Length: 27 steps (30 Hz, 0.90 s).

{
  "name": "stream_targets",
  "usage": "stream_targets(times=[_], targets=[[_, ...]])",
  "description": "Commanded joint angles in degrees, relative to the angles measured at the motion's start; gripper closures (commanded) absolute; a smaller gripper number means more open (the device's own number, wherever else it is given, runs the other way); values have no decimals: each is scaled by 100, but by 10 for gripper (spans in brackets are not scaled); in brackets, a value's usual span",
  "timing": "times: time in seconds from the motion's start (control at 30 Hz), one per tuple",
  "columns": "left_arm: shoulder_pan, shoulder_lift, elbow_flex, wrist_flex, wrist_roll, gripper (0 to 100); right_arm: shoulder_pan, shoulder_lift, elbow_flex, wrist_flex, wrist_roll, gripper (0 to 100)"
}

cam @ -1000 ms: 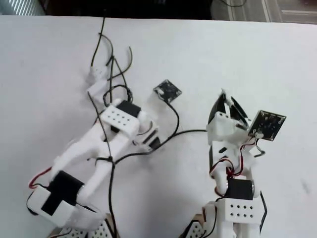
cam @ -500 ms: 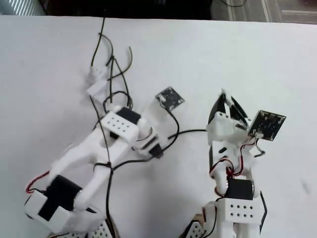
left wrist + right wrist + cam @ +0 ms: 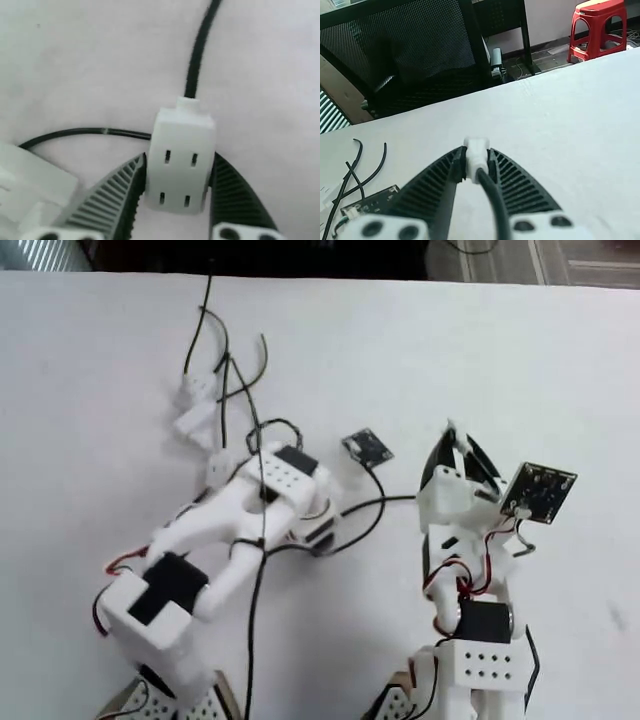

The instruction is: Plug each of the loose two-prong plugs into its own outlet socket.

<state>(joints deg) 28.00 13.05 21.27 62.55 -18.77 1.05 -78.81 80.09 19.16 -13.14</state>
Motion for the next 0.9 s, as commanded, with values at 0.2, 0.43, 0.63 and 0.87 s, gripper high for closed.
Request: stream_targets(times=[0.2,0.43,0.63,0.87], targets=[[593,13,-422,88,985,742,-66,48,-325,-4,44,981],[189,-215,-484,352,1029,688,-66,48,-325,-4,44,981],[-127,-1807,-185,1029,1011,688,-66,22,-413,163,62,981],[-1754,-4251,1020,1046,967,688,-910,40,-1275,1947,484,981]])
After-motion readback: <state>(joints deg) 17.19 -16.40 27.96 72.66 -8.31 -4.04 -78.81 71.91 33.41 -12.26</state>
